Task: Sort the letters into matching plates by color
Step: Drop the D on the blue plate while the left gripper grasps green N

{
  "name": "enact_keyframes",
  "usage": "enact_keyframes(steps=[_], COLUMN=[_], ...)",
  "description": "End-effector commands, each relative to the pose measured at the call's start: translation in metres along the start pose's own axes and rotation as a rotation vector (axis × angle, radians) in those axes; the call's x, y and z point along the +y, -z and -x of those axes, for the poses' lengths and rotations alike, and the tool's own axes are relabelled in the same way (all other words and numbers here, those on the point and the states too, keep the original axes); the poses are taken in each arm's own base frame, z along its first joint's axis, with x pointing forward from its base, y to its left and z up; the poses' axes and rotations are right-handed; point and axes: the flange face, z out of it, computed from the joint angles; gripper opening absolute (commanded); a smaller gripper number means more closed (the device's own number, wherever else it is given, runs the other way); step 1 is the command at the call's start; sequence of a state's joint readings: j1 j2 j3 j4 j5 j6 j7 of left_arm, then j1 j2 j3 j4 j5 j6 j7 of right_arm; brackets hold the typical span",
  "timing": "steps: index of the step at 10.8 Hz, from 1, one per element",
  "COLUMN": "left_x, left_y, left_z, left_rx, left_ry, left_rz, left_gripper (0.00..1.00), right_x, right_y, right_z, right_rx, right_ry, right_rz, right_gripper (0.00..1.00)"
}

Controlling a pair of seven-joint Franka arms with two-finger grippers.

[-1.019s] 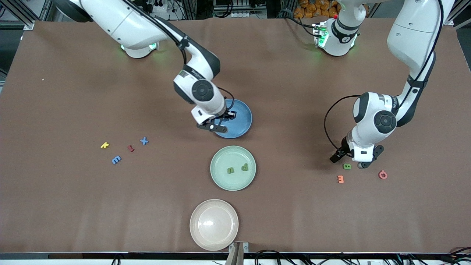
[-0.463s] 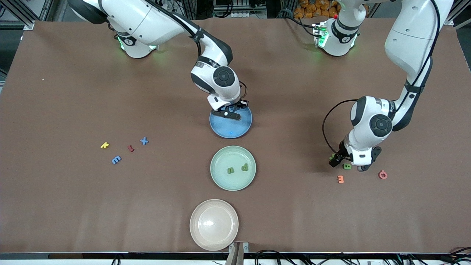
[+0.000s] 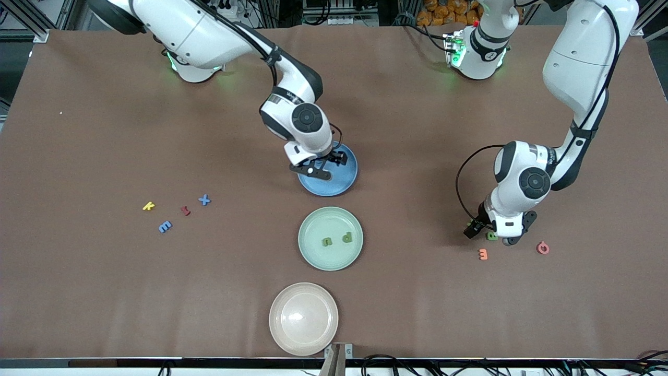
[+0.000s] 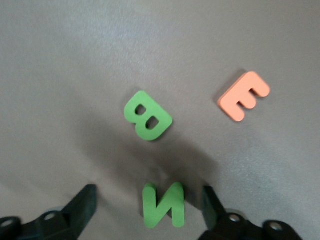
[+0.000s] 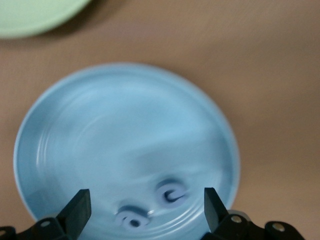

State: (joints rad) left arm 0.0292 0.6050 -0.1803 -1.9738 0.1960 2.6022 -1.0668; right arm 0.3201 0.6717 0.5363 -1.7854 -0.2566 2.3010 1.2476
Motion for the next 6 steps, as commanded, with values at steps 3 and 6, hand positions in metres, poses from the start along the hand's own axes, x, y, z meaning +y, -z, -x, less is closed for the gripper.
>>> enact_keyframes(steps=[3,6], left_x=[0.005,0.011], left_y=[0.0,0.007], left_z=[-0.003,-0.007], left_rx=[0.032,0.043], left_ry=[-0.02,-0.023], left_rz=[-0.004,0.011], left_gripper=[0.0,0.0], right_x=[0.141,0.267], right_y=[0.105,0.104], right_z=[-0.148,-0.239], right_rx=[0.036,0.002], right_ry=[0.205,0.498], right_rz=[0.116,0.133], right_gripper=[1.0,1.0])
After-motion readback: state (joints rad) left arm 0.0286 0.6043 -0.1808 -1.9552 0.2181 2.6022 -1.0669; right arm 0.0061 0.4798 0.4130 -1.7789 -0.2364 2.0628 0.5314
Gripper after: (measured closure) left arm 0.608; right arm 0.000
